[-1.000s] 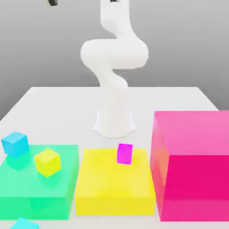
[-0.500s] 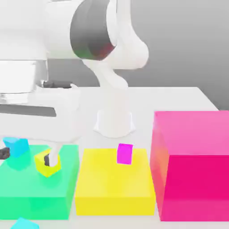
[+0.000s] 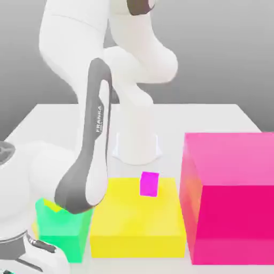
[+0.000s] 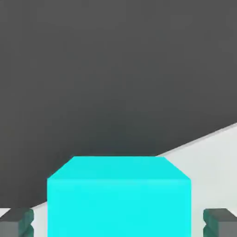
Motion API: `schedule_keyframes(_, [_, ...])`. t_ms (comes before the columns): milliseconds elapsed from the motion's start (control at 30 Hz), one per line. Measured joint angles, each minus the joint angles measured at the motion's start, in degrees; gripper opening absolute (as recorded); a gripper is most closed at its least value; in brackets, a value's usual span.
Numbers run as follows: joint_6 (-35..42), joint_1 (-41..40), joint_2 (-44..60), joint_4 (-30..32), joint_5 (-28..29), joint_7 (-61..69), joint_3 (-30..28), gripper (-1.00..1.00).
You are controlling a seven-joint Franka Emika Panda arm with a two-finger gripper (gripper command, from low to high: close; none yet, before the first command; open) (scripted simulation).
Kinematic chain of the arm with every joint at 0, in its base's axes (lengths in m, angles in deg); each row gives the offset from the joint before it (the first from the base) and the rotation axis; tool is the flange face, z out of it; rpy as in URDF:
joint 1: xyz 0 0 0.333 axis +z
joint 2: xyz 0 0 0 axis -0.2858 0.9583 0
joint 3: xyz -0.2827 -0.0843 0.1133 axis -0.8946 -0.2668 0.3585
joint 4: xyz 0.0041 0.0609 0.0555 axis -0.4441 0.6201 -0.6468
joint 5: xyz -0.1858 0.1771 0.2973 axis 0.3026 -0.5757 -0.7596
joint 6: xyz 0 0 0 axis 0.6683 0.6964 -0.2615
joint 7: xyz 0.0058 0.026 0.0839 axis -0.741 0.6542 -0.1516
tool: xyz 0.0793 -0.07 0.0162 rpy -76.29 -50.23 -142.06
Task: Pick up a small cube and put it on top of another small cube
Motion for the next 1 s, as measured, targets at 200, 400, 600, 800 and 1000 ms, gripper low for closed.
schedule_keyframes(200, [2.5, 0.69, -3.16, 0.69, 0.87, -0.61, -0.91, -1.0])
schedule_keyframes(400, [7.55, 3.3, -15.34, 7.62, 4.8, 2.72, -0.65, -1.0])
schedule_keyframes(600, [10.14, 5.9, -27.74, 17.33, 8.07, 10.4, 2.11, -1.0])
schedule_keyframes(800, [12.66, 9.99, -40.04, 27.09, 10.04, 19.1, 3.58, -1.0])
schedule_keyframes(1000, [15.11, 13.48, -52.33, 36.87, 11.4, 28.29, 5.33, -1.0])
